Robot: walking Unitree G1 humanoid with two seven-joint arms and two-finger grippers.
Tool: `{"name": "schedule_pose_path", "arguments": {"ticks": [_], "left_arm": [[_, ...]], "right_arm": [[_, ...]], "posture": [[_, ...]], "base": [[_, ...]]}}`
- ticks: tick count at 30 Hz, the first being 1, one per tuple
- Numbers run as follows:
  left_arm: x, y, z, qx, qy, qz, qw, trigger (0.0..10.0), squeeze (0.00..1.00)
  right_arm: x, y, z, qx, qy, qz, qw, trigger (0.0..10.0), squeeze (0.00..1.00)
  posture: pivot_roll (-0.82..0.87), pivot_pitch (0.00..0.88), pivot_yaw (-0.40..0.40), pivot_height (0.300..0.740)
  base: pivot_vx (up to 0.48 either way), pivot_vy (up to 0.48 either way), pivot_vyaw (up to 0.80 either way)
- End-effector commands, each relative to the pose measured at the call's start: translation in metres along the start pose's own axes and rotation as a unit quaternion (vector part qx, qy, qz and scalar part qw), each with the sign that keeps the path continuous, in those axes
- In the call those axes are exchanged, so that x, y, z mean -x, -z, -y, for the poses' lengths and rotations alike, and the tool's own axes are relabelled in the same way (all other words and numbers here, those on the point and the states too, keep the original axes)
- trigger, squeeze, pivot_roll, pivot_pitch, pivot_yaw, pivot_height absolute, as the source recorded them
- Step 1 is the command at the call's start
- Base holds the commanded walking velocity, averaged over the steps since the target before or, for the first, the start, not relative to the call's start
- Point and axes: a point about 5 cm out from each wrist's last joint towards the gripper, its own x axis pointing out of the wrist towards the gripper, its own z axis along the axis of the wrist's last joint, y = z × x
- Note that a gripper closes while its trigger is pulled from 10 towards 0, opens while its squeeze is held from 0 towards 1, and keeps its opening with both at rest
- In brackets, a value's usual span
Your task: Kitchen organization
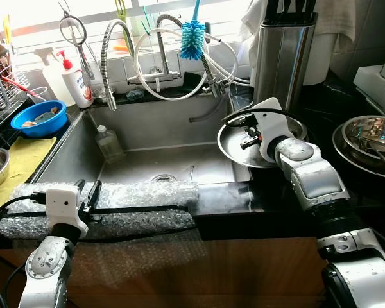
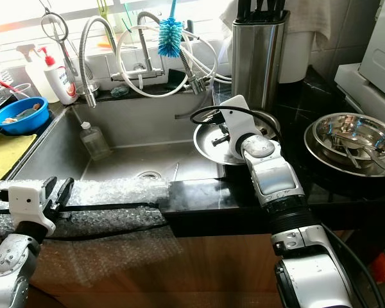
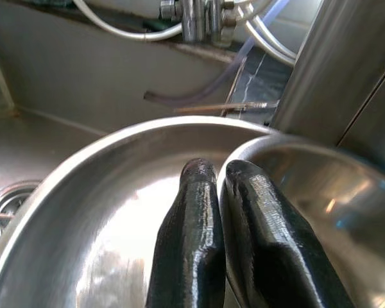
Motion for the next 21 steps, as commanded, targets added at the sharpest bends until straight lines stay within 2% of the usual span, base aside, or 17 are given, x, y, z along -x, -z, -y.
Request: {"name": "schedule_pose_path", "arguments": {"ticks": [1,8,15,19,21], "left_arm": [[0.000,0.008,0.004,0.002,0.010,-0.024,1.000,10.0,0.00],[-0.001,0.008,0.003,0.004,0.006,-0.023,1.000,10.0,0.00],[-0.001,0.008,0.003,0.006,0.002,-0.021,1.000,10.0,0.00],[-0.001,0.008,0.004,0.009,-0.001,-0.020,1.000,10.0,0.00],[-0.001,0.007,0.004,0.009,-0.002,-0.019,1.000,10.0,0.00]], "right_arm": [[0.001,-0.011,0.003,0.003,0.011,0.013,1.000,0.0,0.00],[0.005,-0.032,0.008,0.032,0.038,0.055,0.997,0.0,0.00],[0.011,-0.058,-0.003,0.029,0.022,0.116,0.993,0.0,0.00],[0.018,-0.080,-0.014,0.024,0.003,0.192,0.981,0.0,0.00],[0.020,-0.083,-0.015,0.030,0.002,0.204,0.978,0.0,0.00]], "posture": [[-0.05,0.000,0.145,0.740],[-0.04,0.000,0.143,0.740],[-0.04,0.000,0.138,0.740],[-0.04,0.000,0.132,0.740],[-0.04,0.000,0.133,0.740]], "base": [[0.000,0.000,0.00],[0.000,0.000,0.00],[0.000,0.000,0.00],[0.000,0.000,0.00],[0.000,0.000,0.00]]}}
